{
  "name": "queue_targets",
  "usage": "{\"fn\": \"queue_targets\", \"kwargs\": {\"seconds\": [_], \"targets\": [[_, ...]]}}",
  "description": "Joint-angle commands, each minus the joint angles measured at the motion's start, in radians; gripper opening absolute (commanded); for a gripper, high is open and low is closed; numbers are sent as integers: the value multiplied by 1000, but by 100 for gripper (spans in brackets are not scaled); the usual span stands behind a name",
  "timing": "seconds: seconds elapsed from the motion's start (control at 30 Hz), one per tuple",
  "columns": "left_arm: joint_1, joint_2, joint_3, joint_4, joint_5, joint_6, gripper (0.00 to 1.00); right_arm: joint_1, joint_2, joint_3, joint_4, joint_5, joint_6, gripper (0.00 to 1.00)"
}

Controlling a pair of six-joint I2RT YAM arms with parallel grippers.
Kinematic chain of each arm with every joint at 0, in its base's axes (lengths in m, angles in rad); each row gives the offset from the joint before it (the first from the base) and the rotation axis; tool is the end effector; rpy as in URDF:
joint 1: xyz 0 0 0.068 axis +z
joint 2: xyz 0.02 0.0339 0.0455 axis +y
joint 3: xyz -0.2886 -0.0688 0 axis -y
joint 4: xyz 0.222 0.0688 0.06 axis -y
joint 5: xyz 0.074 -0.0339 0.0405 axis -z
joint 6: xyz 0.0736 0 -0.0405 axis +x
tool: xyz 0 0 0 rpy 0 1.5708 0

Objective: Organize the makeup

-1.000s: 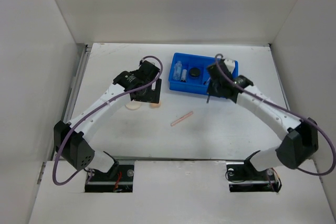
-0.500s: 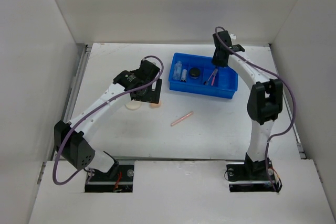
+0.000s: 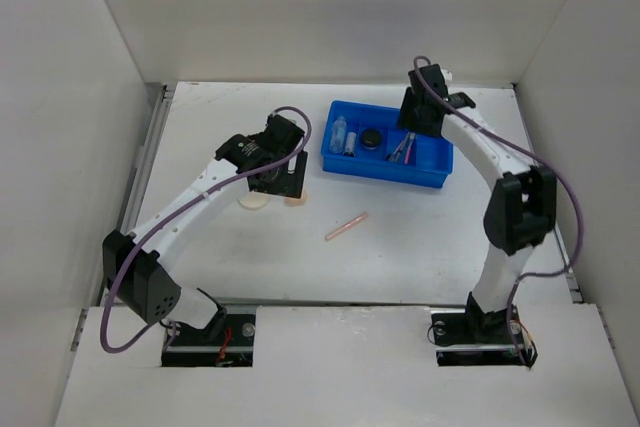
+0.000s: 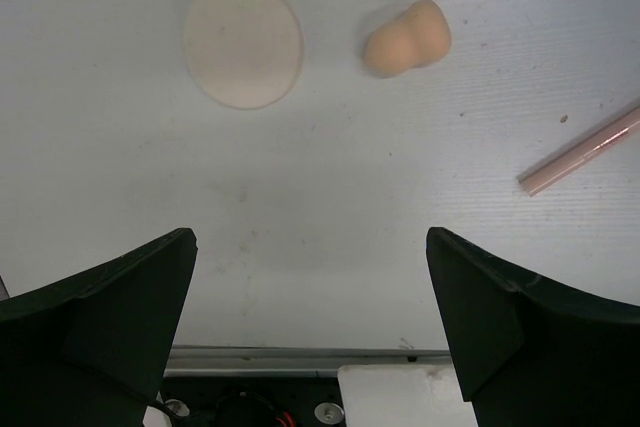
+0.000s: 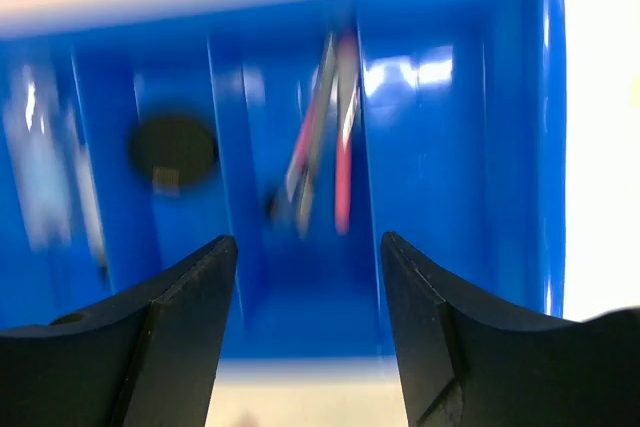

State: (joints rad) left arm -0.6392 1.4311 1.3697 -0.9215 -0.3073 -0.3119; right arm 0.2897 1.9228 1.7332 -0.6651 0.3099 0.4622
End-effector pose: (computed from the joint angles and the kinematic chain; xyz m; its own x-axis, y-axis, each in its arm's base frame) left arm 0.2420 -0.1522 0.3256 -0.7688 0.2070 -0.6051 0.2081 0.9756 0.0694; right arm 0.4314 0.1052 0.2928 -0.6829 0.2396 -0.6902 0.2506 0.9642 0.0868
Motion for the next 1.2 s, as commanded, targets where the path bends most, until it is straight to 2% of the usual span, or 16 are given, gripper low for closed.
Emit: {"fn": "queue_targets", "kwargs": {"seconds": [0.0,0.07,0.17,0.3,0.4,0.63,0.7,0.93,1.17], "targets": [[1,-46,39,-30,-42,4,99,84,-241,-185,24,-58,112,66],[1,-64,28,-30,-42,-6,99,167,-359,-373,39,-104,168,66],[1,-73,19,-20,-42,-16,99,314,-432,-541,48,-104,251,66],[1,-95,-12,-11,-33,-16,99,456,-462,-621,25,-89,348,67],[1,-95,-12,-11,-33,-16,99,476,-424,-621,51,-155,447,69],[1,-141,-32,-20,-42,-16,99,476,-184,-531,53,-275,722,67],[1,-141,-43,-30,-52,-16,99,476,-160,-531,53,-275,782,66],[1,-175,-83,-30,-61,-16,99,494,-113,-495,33,-178,839,64],[1,-184,-101,-20,-70,-16,99,503,-5,-411,-66,-104,862,55]]}}
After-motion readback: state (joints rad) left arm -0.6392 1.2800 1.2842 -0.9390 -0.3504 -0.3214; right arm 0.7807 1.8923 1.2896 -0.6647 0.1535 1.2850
